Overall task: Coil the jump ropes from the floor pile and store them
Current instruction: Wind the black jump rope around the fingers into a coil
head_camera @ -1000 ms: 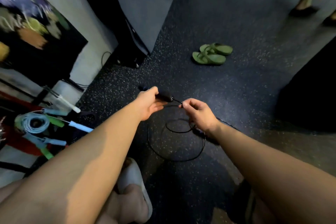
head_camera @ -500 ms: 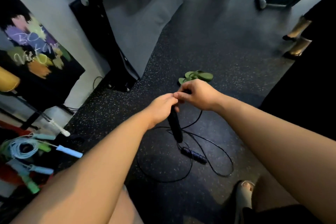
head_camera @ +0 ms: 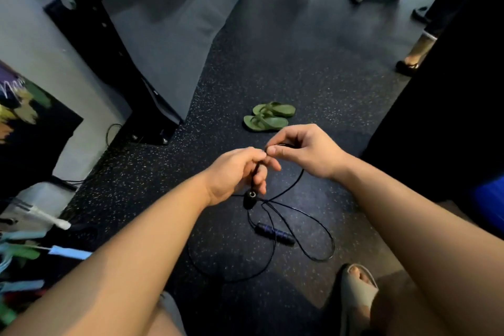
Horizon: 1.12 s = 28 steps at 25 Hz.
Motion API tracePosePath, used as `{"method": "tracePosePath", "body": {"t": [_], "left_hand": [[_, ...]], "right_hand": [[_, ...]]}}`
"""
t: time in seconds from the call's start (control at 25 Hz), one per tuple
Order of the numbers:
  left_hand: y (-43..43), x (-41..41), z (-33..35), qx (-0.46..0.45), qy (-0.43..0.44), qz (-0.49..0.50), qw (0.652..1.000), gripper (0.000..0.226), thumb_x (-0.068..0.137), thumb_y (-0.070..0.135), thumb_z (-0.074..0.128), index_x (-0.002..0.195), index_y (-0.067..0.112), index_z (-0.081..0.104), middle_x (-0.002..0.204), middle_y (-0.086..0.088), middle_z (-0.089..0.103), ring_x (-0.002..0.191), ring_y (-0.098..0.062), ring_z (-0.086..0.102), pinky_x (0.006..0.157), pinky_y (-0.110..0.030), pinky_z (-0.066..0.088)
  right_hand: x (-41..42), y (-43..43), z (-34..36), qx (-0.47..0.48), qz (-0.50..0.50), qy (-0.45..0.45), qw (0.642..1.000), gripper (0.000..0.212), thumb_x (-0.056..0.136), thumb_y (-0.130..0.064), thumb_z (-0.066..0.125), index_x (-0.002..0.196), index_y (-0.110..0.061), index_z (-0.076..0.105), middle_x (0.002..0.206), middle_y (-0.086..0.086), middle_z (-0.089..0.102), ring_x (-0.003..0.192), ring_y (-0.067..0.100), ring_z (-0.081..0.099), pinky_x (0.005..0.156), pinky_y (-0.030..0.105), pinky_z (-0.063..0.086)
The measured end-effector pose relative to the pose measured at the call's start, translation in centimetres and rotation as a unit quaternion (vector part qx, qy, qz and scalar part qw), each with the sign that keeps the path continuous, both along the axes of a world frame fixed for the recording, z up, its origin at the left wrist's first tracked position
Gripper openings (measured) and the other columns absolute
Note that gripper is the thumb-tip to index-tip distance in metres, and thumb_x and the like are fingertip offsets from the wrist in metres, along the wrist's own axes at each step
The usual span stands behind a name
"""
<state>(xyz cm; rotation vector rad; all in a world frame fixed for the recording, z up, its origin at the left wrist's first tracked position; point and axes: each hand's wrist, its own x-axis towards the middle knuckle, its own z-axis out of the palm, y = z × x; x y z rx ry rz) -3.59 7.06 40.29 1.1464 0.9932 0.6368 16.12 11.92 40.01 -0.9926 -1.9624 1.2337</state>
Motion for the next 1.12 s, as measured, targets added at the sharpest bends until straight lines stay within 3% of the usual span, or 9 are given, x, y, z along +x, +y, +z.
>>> {"method": "tracePosePath", "body": {"t": [0.16,0.32,0.44,0.52,0.64,0.72,0.8,0.92,1.12], "left_hand": [[0.4,0.8,1.4,-0.024,-0.065,0.074,0.995,0.035,0.102,0.019,0.035,0.082,0.007,0.061,0.047,0.002,0.035,0.044,-0.018,0.043,0.059,-0.036,0.039],[0.6,1.8,0.8,-0.072,-0.073,0.100,0.990,0.032,0.100,0.021,0.034,0.083,0.008,0.058,0.053,-0.003,0.046,0.052,-0.023,0.051,0.063,-0.036,0.046],[1.1,2.4,0.6,-0.108,-0.135,0.117,0.978,0.031,0.099,0.022,0.030,0.078,0.012,0.052,0.050,0.002,0.038,0.047,-0.019,0.042,0.058,-0.034,0.040],[1.4,2.5,0.7,-0.106,-0.187,0.142,0.966,0.032,0.099,0.021,0.028,0.078,0.013,0.052,0.052,0.001,0.043,0.049,-0.019,0.048,0.059,-0.033,0.043],[2.0,1.8,1.2,-0.069,-0.260,0.197,0.943,0.034,0.102,0.016,0.027,0.089,0.012,0.058,0.068,-0.002,0.068,0.065,-0.020,0.069,0.070,-0.031,0.055],[2.8,0.8,1.5,-0.037,-0.295,0.219,0.929,0.036,0.104,0.015,0.025,0.100,0.012,0.060,0.091,-0.007,0.077,0.087,-0.022,0.074,0.082,-0.032,0.057],[3.7,-0.2,1.6,-0.010,-0.293,0.243,0.925,0.037,0.105,0.014,0.023,0.111,0.012,0.059,0.110,-0.009,0.076,0.108,-0.023,0.071,0.094,-0.033,0.054],[4.0,-1.1,0.9,0.024,-0.257,0.277,0.925,0.036,0.107,0.011,0.023,0.120,0.009,0.056,0.127,-0.013,0.069,0.122,-0.024,0.064,0.103,-0.034,0.048],[3.8,-1.1,0.2,0.081,-0.086,0.322,0.939,0.023,0.102,0.006,0.046,0.123,0.009,0.057,0.127,-0.010,0.068,0.124,-0.020,0.061,0.110,-0.032,0.044]], "right_hand": [[0.9,1.0,-0.2,-0.007,-0.040,0.058,0.998,0.008,0.088,-0.018,0.071,0.085,-0.011,0.069,0.063,-0.013,0.060,0.058,0.001,0.048,0.057,0.017,0.040],[0.2,1.8,-0.1,0.007,0.018,0.045,0.999,0.009,0.090,-0.006,0.068,0.094,0.001,0.071,0.070,-0.017,0.068,0.063,-0.004,0.057,0.063,0.010,0.042],[0.3,2.6,-0.8,0.016,-0.002,0.013,1.000,0.014,0.095,-0.017,0.064,0.095,-0.004,0.070,0.069,-0.012,0.062,0.061,0.000,0.052,0.060,0.020,0.044],[0.7,3.3,-1.7,0.021,-0.023,-0.025,0.999,0.018,0.100,-0.028,0.056,0.095,-0.016,0.070,0.067,-0.004,0.057,0.060,0.008,0.052,0.059,0.031,0.048],[0.5,3.5,-3.1,0.011,-0.019,-0.092,0.996,0.025,0.104,-0.033,0.045,0.089,-0.034,0.064,0.068,0.007,0.061,0.060,0.013,0.056,0.066,0.042,0.053],[-0.3,3.0,-3.8,-0.010,0.008,-0.144,0.989,0.024,0.105,-0.031,0.041,0.097,-0.027,0.063,0.069,0.007,0.062,0.058,0.012,0.056,0.065,0.039,0.052],[-1.2,2.3,-4.0,-0.015,0.034,-0.206,0.978,0.025,0.106,-0.031,0.040,0.105,-0.016,0.061,0.070,0.002,0.062,0.055,0.007,0.054,0.061,0.030,0.048],[-2.8,1.2,-3.2,0.028,0.071,-0.269,0.960,0.028,0.105,-0.031,0.040,0.096,-0.009,0.055,0.075,0.004,0.063,0.056,0.005,0.052,0.061,0.028,0.044],[-4.6,0.1,-1.6,0.150,0.096,-0.305,0.935,0.034,0.104,-0.034,0.042,0.078,-0.013,0.048,0.066,-0.002,0.053,0.063,0.020,0.051,0.060,0.036,0.037]]}}
